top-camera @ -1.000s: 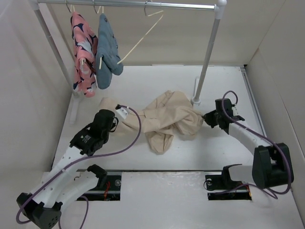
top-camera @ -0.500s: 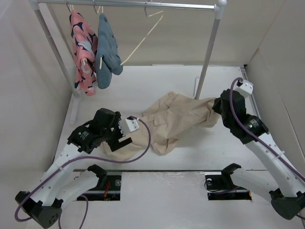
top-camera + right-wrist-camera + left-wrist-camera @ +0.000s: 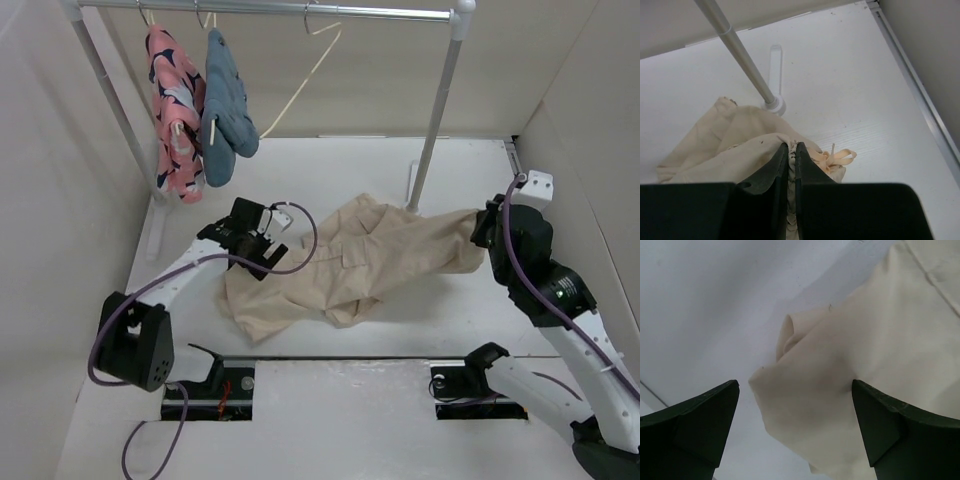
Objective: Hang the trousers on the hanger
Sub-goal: Flatten out the trousers at the center of the board.
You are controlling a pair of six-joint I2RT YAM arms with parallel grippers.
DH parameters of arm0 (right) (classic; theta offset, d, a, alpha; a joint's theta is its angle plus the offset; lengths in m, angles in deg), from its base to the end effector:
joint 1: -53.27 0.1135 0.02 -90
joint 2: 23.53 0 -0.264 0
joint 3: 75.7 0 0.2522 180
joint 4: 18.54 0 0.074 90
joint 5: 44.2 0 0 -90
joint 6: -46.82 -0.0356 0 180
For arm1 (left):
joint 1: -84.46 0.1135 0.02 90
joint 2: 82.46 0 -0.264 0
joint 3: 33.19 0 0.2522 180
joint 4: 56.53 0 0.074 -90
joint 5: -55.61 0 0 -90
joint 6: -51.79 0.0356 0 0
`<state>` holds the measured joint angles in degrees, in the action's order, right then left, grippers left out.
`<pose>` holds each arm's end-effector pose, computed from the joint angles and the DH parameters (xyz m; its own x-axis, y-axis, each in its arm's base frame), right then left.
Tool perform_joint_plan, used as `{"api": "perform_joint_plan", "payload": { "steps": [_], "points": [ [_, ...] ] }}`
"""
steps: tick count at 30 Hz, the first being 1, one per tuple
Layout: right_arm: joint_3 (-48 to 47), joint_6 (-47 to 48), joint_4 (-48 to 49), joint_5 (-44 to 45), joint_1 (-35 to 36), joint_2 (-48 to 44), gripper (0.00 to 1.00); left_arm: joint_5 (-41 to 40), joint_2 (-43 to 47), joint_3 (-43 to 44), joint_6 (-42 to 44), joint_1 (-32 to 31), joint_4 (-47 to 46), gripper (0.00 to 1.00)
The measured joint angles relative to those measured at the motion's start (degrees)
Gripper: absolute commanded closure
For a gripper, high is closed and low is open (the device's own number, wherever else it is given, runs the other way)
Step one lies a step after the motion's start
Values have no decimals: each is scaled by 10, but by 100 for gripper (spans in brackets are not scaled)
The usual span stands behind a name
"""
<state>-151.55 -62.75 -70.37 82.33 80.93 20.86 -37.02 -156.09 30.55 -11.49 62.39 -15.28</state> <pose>0.1362 0.0475 0.3941 -0.2499 0.1729 -0.9527 0.2175 0.9688 0.1188 0.2441 -0.0972 0.2382 -0.4878 0.6824 -0.5444 0.6359 0.7050 0.3140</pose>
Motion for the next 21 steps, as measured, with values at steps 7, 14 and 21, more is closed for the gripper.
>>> {"api": "perform_joint_plan", "payload": {
  "steps": [7, 14, 21],
  "points": [
    [-15, 24, -12, -20, -28, 0, 100, 2, -100, -9, 7, 21, -40, 99],
    [6, 25, 37, -82, -75, 26, 100, 2, -99, 46, 33, 67, -1, 100],
    [-23, 13, 86, -116, -134, 112, 100, -55, -55, 206, 61, 94, 42, 100]
  ]
}}
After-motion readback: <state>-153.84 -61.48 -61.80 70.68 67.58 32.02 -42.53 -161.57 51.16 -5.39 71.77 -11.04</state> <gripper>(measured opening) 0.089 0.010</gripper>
